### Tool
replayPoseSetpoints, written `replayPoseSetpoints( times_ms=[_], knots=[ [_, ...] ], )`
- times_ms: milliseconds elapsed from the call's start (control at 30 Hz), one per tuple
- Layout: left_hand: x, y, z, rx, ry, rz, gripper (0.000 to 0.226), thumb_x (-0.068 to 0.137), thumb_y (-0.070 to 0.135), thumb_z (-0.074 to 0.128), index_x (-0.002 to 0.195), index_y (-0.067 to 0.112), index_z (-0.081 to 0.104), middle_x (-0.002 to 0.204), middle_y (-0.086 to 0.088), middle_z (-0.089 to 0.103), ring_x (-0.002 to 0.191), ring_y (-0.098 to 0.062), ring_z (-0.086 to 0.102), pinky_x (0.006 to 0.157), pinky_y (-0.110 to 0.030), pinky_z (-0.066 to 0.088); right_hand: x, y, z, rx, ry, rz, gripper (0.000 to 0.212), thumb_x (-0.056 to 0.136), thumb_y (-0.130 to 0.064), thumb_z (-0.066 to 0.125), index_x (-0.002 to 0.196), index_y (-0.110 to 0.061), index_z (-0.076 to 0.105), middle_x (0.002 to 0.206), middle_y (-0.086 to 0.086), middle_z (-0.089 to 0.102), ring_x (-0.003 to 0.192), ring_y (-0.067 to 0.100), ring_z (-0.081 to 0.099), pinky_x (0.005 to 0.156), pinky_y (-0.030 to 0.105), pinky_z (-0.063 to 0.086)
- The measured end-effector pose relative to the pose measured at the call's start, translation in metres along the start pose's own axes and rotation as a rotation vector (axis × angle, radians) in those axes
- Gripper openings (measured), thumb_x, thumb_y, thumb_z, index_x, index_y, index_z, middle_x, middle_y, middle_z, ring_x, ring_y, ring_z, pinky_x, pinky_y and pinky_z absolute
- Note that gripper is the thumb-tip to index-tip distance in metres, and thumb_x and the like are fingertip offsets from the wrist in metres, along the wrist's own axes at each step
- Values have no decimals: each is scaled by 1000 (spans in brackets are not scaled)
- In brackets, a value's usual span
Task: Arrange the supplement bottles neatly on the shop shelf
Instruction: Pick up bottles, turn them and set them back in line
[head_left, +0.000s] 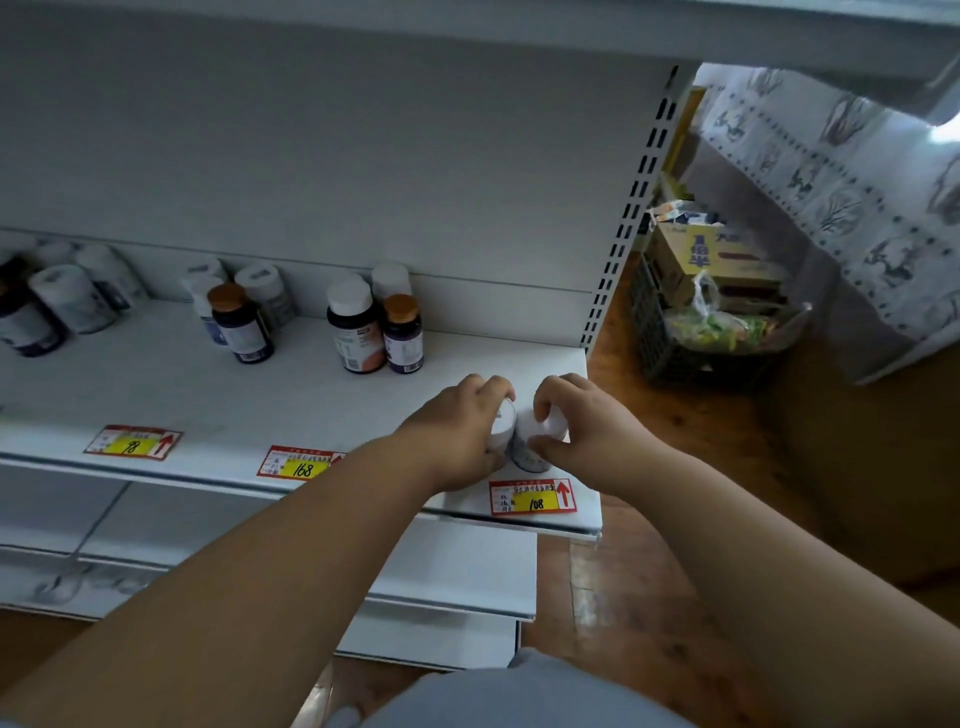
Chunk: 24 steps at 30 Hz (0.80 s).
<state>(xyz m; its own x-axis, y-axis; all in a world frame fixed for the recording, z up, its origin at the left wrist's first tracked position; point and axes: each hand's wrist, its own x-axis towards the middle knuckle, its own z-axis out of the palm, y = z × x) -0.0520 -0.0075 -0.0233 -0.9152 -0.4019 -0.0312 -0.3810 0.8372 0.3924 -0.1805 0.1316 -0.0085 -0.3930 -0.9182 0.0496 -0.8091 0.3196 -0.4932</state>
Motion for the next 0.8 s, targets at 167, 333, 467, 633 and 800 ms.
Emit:
replayPoseSetpoints(
  times_ms=[167, 333, 467, 633, 800],
  knots=[
    [2, -2, 0, 10, 1, 21, 66, 77, 34, 74, 129, 32, 34, 128, -1, 43, 105, -22, 49, 80, -32, 45, -1, -3, 1, 35, -26, 16, 31, 79, -23, 68, 92, -36, 43, 103, -10, 47, 85, 13, 51, 62, 15, 39],
    [3, -7, 2, 29, 14, 46, 70, 77, 36, 74, 133, 31, 33, 130, -1, 42, 110, -22, 47, 83, -33, 45, -2, -4, 2, 44, -26, 28, 30, 81, -22, 67, 94, -35, 42, 110, -9, 45, 88, 16, 51, 62, 14, 39],
    [2, -13, 1, 63, 52, 74, 86, 74, 45, 73, 142, 32, 23, 141, 0, 33, 124, -23, 39, 99, -38, 42, -2, -11, 2, 60, 32, 39, 32, 79, -37, 68, 98, -33, 43, 118, -13, 43, 92, 15, 51, 65, 12, 40],
    [-15, -41, -15, -17, 206, 57, 89, 71, 70, 63, 141, 33, 23, 147, 6, 32, 130, -18, 35, 100, -29, 32, 21, -44, 4, 52, 230, 8, 22, 88, -39, 62, 100, -34, 45, 122, -11, 47, 88, 10, 53, 65, 12, 36],
    [-37, -101, -38, -46, 184, 41, 79, 76, 78, 46, 140, 35, 31, 141, 10, 40, 124, -14, 42, 96, -26, 35, 82, -92, 24, 9, 270, -1, 32, 92, -34, 57, 122, -29, 50, 129, -3, 50, 93, 13, 57, 73, 18, 41]
  ],
)
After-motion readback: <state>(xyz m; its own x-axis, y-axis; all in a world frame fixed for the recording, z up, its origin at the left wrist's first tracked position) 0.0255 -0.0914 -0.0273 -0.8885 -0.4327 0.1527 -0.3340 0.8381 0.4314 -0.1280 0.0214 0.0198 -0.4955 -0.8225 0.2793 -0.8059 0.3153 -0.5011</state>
